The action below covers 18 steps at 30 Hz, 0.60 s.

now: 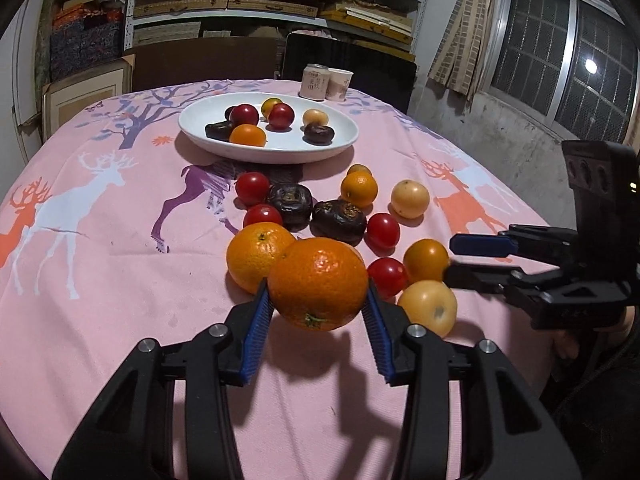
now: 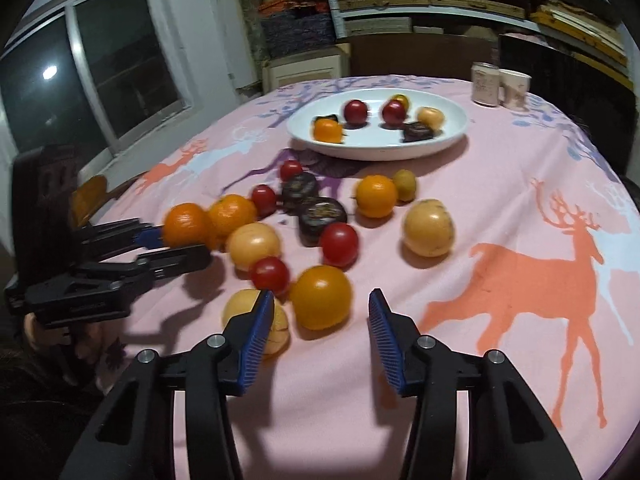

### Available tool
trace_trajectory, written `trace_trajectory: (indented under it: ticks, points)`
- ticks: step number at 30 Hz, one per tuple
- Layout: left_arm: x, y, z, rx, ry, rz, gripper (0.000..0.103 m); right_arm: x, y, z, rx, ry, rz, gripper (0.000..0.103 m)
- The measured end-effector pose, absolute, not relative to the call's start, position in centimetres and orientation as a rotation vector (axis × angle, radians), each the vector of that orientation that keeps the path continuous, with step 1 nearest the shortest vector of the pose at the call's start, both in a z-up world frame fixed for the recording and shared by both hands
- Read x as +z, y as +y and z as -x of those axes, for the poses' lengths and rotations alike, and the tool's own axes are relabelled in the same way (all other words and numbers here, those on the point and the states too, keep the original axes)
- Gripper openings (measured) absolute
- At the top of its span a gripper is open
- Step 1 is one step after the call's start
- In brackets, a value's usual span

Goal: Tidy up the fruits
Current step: 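Close the left tool on a large orange, then close the right tool on a pale yellow apple while the left tool holds the orange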

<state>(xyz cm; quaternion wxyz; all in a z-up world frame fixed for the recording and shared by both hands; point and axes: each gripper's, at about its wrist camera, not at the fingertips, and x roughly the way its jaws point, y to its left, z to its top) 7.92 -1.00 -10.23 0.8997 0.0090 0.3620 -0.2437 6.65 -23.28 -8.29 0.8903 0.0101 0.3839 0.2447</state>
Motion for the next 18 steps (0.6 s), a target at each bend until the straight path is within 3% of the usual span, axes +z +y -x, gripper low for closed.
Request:
trace_trajectory:
  ticks: [11, 17, 18]
  points:
    - [-10.4, -0.9, -8.1, -0.508, 0.758, -0.011, 0.043, -8.7, -18.2, -3.2, 0.609, 0.762, 0.240, 0.057]
    - [-10.6, -1.0, -8.0, -0.506, 0.765, -0.021, 0.043, -9.7, -16.2, -2.9, 0.527, 0.729, 0.390, 0.056]
    - [-10.6, -1.0, -8.0, -0.506, 0.765, -0.020, 0.043, -9.9, -16.1, -2.9, 0.515, 0.720, 0.403, 0.051]
